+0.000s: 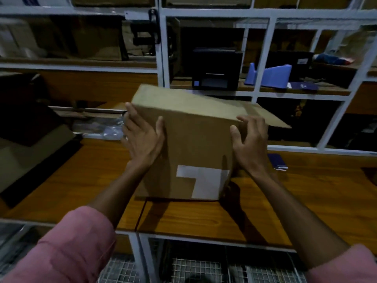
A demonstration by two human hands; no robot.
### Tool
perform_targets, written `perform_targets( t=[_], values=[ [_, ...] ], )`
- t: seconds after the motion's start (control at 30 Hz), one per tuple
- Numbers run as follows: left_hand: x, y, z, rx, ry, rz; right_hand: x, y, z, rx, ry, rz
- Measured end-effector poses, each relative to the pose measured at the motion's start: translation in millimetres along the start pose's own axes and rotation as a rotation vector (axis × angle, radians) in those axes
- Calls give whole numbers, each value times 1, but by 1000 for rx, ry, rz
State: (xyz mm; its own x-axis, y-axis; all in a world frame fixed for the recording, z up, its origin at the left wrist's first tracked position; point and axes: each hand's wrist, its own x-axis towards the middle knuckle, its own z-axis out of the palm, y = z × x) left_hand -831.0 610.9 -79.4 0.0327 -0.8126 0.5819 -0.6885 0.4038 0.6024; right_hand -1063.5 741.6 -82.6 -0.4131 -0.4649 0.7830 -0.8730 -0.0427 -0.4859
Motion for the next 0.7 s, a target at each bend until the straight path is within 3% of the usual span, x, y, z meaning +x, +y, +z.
perform_targets(
  t=[0.1, 0.23, 0.37, 0.7],
  values=[
    [14, -26, -15, 14, 38, -148, -6, 0, 8, 64, -30, 59],
    [20, -47, -27, 98, -40, -140, -6, -4, 28, 131, -144, 210],
    [20, -51, -31, 50, -88, -143, 2, -11, 42, 258, -122, 343],
    [62, -95, -66, 71, 27, -199, 2, -70, 96, 214, -230, 276]
  ],
)
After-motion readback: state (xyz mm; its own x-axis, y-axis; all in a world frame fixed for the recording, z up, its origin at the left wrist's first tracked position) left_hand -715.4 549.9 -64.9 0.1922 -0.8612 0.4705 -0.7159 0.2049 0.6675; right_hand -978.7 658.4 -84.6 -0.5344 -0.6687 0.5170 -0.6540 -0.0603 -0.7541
